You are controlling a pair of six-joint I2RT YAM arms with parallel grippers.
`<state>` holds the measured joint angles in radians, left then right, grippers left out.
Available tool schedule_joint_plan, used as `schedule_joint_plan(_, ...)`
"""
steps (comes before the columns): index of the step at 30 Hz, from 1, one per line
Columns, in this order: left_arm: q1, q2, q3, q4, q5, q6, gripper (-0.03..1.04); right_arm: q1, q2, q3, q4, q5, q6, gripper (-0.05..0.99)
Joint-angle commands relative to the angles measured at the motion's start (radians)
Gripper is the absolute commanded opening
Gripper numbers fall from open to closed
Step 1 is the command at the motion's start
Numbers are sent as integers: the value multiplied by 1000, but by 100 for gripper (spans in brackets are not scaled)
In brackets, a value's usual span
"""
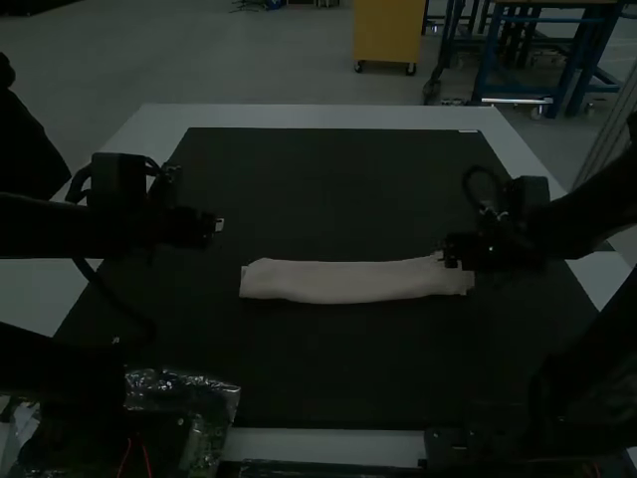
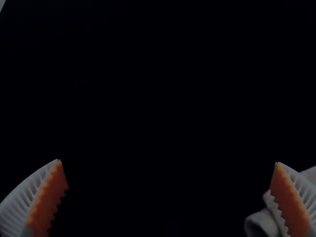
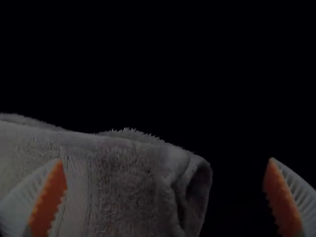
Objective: Fold the towel.
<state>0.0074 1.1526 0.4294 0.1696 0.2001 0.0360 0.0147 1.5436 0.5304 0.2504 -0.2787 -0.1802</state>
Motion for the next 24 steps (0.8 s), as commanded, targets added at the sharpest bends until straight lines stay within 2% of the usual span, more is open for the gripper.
schedule_joint_plan(1,3,-7,34,10,13,-10,97,1,27,-21,12,13,-12,91)
schedule_joint_plan(13,3,-7,28,11,16,-10,97,30,154,-17,61,3,-2,90)
schedule_joint_plan(14,3,-7,28,11,16,-10,97,34,158,-15,59,-11,7,86)
schedule_joint_plan(15,3,-7,26,11,18,-10,97,37,159,-17,59,-33,19,73)
schedule_joint_plan(16,3,-7,25,11,18,-10,97,37,159,-18,59,-80,21,48)
schedule_joint_plan(17,3,-7,25,13,18,-10,97,36,159,-18,59,-122,27,18)
schedule_joint_plan(18,3,-7,25,13,18,-10,97,39,158,-18,59,-128,28,-3)
schedule_joint_plan(20,2,-7,25,13,18,-10,97,36,158,-15,55,-149,47,-3)
schedule_joint_plan(24,3,-7,25,11,18,-10,97,19,141,-7,43,-159,50,-3)
